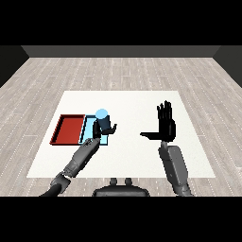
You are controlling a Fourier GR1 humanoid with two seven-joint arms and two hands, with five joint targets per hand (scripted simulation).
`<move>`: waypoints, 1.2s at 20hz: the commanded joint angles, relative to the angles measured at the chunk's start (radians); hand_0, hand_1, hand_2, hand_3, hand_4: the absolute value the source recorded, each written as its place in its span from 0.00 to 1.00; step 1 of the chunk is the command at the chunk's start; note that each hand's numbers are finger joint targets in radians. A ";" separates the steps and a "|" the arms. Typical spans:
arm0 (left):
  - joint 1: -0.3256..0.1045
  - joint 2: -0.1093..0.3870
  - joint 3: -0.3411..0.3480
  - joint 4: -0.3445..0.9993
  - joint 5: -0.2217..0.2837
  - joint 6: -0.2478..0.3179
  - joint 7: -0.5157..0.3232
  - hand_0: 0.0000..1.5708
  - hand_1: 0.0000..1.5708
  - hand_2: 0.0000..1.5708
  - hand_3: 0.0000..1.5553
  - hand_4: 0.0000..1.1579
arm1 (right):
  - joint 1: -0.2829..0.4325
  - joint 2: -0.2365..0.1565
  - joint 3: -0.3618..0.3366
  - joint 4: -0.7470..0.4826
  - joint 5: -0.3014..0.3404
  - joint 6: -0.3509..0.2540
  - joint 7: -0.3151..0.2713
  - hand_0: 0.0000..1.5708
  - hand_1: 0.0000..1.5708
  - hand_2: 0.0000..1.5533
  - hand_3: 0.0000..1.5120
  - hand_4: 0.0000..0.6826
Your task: Pick the blue can and put it in the blue box
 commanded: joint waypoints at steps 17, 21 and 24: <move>-0.301 0.072 0.198 0.749 -0.083 -0.087 0.144 1.00 1.00 0.97 0.89 0.86 | 0.008 -0.034 -0.133 0.112 -0.045 0.062 -0.025 0.00 0.00 0.00 0.00 0.00; -0.279 0.071 0.163 0.862 -0.123 -0.076 0.207 0.86 0.86 0.81 0.76 0.81 | 0.016 -0.006 -0.123 0.199 -0.019 0.083 -0.108 0.00 0.00 0.00 0.00 0.00; -0.245 0.010 0.165 0.912 -0.126 -0.073 0.230 0.61 0.61 0.55 0.52 0.80 | -0.039 -0.028 -0.147 0.254 -0.032 0.097 -0.088 0.00 0.00 0.00 0.00 0.00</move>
